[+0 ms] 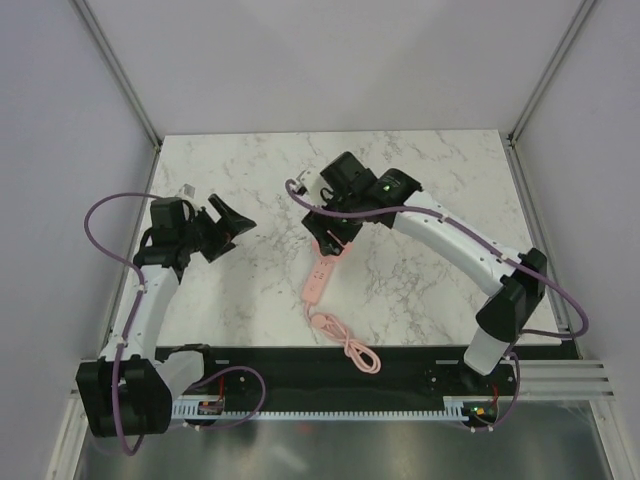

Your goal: Insert the plug

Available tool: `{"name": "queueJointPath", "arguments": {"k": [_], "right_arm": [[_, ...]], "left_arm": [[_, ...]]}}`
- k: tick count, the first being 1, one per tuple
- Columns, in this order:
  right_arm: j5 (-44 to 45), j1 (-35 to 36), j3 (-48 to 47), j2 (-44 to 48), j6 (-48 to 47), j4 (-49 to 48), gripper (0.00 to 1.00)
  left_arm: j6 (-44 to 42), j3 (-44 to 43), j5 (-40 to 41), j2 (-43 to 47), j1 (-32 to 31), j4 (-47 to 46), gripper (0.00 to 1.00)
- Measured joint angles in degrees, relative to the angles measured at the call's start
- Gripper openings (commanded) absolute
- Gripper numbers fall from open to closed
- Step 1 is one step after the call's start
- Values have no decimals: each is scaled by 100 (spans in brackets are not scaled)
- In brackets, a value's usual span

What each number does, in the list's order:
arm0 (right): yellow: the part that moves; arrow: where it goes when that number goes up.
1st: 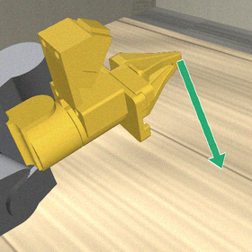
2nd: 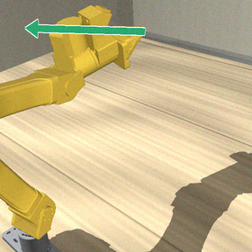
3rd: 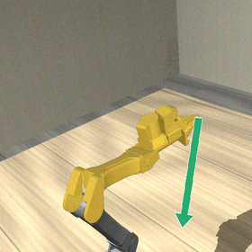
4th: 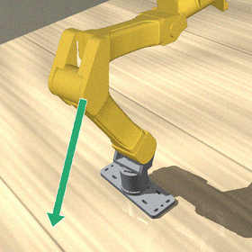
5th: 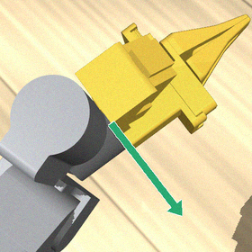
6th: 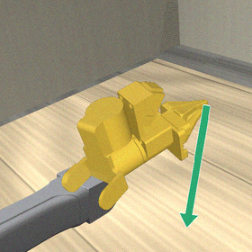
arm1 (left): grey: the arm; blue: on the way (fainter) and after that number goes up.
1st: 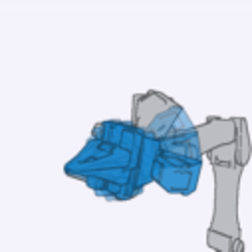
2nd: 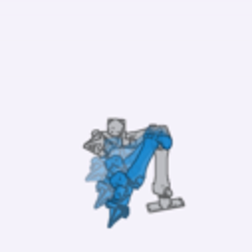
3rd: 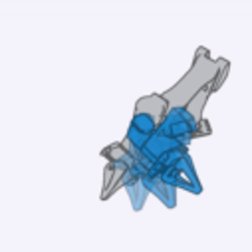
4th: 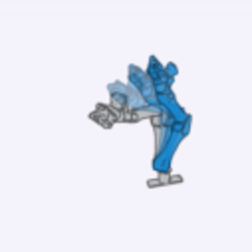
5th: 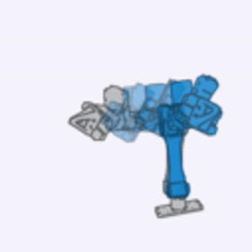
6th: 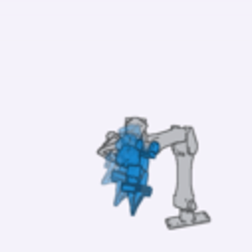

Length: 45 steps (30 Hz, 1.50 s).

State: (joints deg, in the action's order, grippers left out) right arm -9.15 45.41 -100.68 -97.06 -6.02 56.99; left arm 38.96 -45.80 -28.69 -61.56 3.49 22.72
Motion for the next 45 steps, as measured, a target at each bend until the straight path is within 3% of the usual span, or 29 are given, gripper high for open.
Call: {"name": "queueJointPath", "arguments": {"k": [9,28,31,37,45], "right_arm": [[619,739,-426,-1014,-785,638,0],[769,977,-1167,-2199,-1676,964,0],[778,975,-1338,-2271,-1572,964,0],[579,671,-1469,-2070,-485,697,0],[-286,-931,654,260,2389,-1276,0]], "left_arm": [[240,612,881,361,186,-28,100],[651,1150,656,236,776,-345,100],[645,1150,555,286,802,-402,95],[492,1327,-503,774,798,-1185,90],[925,1904,-2068,1355,402,-3504,94]]}}
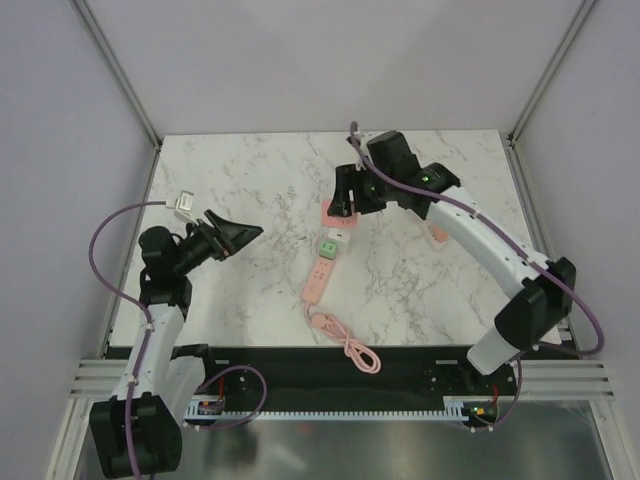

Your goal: Insert the plug

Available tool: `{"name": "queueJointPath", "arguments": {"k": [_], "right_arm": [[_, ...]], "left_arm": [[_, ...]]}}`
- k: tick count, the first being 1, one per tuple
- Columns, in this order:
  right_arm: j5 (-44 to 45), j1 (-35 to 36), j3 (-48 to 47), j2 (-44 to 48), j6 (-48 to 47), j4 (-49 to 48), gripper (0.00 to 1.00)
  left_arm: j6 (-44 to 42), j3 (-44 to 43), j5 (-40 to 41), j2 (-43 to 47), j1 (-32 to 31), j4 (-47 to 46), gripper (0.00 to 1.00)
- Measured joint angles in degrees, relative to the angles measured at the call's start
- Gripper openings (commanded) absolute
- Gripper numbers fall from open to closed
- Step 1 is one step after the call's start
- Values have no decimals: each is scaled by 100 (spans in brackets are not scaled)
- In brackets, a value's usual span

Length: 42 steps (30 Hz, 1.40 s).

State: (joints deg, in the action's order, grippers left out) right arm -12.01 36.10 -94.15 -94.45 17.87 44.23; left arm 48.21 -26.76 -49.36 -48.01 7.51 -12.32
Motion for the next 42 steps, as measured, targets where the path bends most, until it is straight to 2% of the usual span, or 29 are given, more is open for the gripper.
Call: {"name": "queueJointPath", "arguments": {"k": [4,7,9,14,21,28,32,42], "right_arm": [[-74,-127,1248,1200,1716,-1480,0],[-236,-37,2494,1985,3082,-2887,0],[-260,15,3167,2245,3893,-3698,0],[66,160,3974,2326,5071,-4564,0],[448,481,4186,2540,5882,-5281,0],[929,649,4433,2651,6234,-5713,0],[1058,807,4551,2651,6363,-5888,0],[1045,916,4903,2881,6476,-6026,0]], "left_arm": [[33,-33,-59,216,-494,-520,96],[-26,-195,118,271,-1231,-675,97],[-184,-308,389,339,-1825,-708,98],[-774,-643,1292,426,-3003,-695,99],[-1314,-839,2282,9,-3718,-684,99],[-1923,-1023,3388,-247,-4312,-544,99],[-2192,-1054,3882,-256,-4487,-514,96],[-2800,-1080,4424,-57,-4603,-74,98]]}}
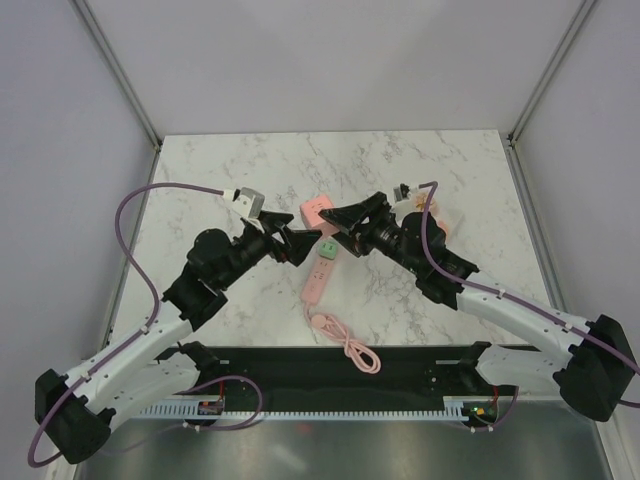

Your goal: Insert the plug

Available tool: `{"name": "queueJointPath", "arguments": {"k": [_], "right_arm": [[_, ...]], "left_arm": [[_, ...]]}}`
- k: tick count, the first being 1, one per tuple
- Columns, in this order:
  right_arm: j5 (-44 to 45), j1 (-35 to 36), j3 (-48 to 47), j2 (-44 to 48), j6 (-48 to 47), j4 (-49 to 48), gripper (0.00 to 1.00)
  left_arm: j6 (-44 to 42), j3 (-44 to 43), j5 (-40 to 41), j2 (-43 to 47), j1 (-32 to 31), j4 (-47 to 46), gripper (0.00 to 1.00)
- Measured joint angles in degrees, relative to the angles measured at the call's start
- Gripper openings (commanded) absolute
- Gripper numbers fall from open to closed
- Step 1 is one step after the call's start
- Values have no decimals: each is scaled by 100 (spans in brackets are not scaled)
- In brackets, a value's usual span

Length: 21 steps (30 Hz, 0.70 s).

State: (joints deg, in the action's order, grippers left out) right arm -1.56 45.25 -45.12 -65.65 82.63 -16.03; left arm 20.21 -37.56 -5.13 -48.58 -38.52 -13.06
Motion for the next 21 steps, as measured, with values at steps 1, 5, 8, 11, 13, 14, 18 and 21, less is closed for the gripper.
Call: {"name": "queueJointPath", "arguments": {"k": [1,5,8,11,13,14,18,21], "right_arm": [[-9,-4,0,44,-15,7,0],[-105,-17,0,223,-37,7,0],[-249,-28,0,267,-31,-63,0],[-428,-37,31,267,17,-197,0],[-527,-37,74,267,46,-289,0],[-575,-37,90,267,66,-313,0],[-750,-37,208,269,162,-463,0],[-872,-37,267,269,186,-483,0]], "left_arm": [[-55,-9,0,52,-11,55,98],[-323,-85,-208,232,-22,162,98],[-428,-107,-549,273,-26,138,98],[-452,-107,-798,238,-37,107,95],[-455,-107,-925,201,-44,72,93],[-455,-107,-1008,184,-46,48,92],[-459,-107,-1137,125,-50,-66,89],[-470,-107,-1178,76,-50,-79,81]]}}
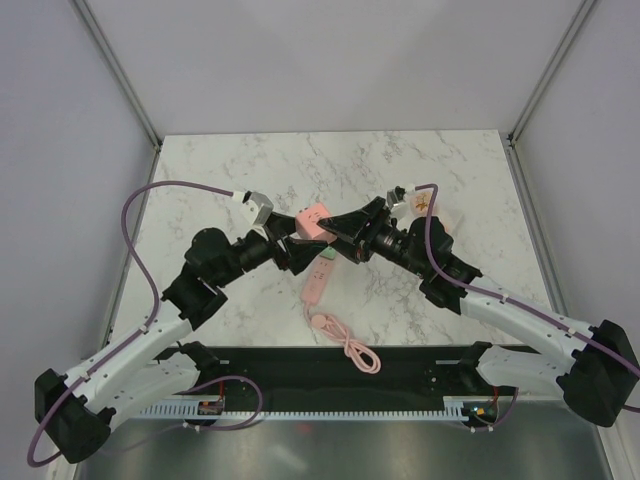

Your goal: Insert the plug

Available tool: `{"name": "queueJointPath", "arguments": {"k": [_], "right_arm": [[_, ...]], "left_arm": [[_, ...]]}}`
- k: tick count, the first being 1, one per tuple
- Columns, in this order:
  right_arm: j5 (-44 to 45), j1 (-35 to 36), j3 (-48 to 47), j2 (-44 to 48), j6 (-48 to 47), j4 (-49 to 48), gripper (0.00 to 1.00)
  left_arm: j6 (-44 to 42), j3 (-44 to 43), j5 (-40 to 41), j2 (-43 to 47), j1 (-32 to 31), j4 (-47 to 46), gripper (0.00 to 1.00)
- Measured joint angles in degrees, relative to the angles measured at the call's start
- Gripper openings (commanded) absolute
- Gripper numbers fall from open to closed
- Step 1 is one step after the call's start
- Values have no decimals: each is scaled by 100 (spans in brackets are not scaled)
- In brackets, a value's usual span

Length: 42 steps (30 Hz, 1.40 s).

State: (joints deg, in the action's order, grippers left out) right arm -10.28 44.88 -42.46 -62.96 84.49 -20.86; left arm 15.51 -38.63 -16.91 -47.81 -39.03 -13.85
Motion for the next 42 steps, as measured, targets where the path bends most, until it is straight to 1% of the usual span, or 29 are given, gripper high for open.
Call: {"name": "queueJointPath", "arguments": {"k": [2,3,4,5,6,7,8,9,10,11,12,13,14,16,18,19,20,21,28,31,34,37,42], "right_arm": [[-55,0,11,2,17,-4,0],[-79,-4,11,0,39,-2,0],[-72,-13,13,0,83,2,1],[-52,-15,13,0,133,9,6],[-48,-28,17,-2,162,11,16],[-50,-39,22,-2,170,9,22],[-59,-44,24,-7,170,7,28],[-66,-52,22,-13,133,7,41],[-76,-63,2,-13,79,31,42],[-96,-72,-55,-17,2,120,40],[-120,-87,-142,-31,-107,229,40],[-146,-94,-238,-42,-216,334,42],[-155,-98,-313,-42,-297,420,51],[-168,-105,-396,-24,-407,509,63],[-177,-109,-426,31,-540,592,73],[-188,-114,-442,70,-612,675,75],[-208,-114,-452,109,-791,737,81],[-236,-120,-474,168,-997,855,83],[-240,-240,-870,767,-2743,2072,91],[-223,-289,-1174,992,-3654,2653,91],[-247,-299,-1582,1128,-4756,3224,90],[-247,-299,-2000,1257,-6161,3744,89],[-264,-208,-2490,1285,-8144,4492,90]], "left_arm": [[-42,0,-39,-22,0,-4,63],[-94,0,-57,-24,-2,-9,53],[-177,-2,-94,-31,-2,-11,32],[-284,-2,-153,-37,-2,2,24],[-393,-2,-192,-59,-9,2,16],[-411,-11,-212,-81,-7,2,2],[-422,-26,-262,-107,2,0,2],[-422,-50,-275,-129,11,9,2],[-422,-59,-293,-144,15,11,2],[-417,-70,-310,-155,22,26,2],[-413,-79,-321,-160,31,24,2],[-411,-94,-330,-160,42,20,2],[-404,-118,-330,-153,46,17,2],[-396,-179,-328,-149,46,46,2],[-385,-227,-350,-149,42,101,2],[-361,-245,-387,-149,37,155,2],[-240,-271,-448,-149,28,236,2],[-111,-313,-501,-149,24,345,2],[525,-702,-787,-177,4,1078,2],[691,-822,-920,-188,4,1303,2],[824,-1156,-1067,-354,33,1860,2],[997,-1530,-1327,-678,122,2282,2],[1534,-1620,-1847,-986,428,2662,2]]}}
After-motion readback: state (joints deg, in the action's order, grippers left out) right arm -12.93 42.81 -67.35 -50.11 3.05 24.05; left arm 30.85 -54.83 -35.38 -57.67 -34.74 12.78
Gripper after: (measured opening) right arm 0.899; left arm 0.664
